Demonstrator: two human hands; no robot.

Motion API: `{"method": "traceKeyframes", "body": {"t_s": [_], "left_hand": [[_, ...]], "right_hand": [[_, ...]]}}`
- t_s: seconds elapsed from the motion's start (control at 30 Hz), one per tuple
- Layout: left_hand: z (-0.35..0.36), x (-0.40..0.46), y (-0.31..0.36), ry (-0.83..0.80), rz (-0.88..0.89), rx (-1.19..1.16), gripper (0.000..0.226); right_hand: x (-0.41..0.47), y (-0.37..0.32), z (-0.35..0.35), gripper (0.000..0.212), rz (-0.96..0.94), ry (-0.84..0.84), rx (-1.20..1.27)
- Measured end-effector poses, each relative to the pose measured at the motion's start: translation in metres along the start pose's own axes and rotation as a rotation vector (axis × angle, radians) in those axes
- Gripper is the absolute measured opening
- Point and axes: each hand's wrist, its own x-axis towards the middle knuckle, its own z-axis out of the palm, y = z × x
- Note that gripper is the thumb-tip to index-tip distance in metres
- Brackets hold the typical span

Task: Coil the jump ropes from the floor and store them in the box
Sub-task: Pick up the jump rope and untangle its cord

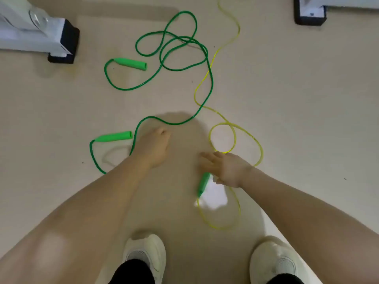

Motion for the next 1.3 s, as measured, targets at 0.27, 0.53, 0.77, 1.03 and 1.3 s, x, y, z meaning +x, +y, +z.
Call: {"method": "traceKeyframes", "body": {"t_s": [0.27,0.53,0.77,1.03,1.3], "left_hand": [[0.002,-0.004,0.061,-0.131,0.05,-0.586,0.039],[-0.034,0.007,0.059,0.137,-0.185,-0.724,0.033],[-0.06,0.002,0.036,0.146,-0.387,-1.332,0.022],[-0.057,0.012,0.05,-0.001,-0.448,-1.376,0.014],[-0.109,0.015,0.103,-0.265,-0.579,-1.509,0.048]], "right_hand": [[0.009,-0.002,-0.008,0.029,0.207,0.231,0.143],[0.014,0.036,-0.039,0.038,0.506,0.528,0.821],[0.059,0.051,-0.037,0.037,0.812,0.358,0.566],[0.083,0.052,-0.036,0.031,0.682,0.288,0.398],[-0.029,0.063,-0.131,0.032,0.162,-0.071,1.776]]}}
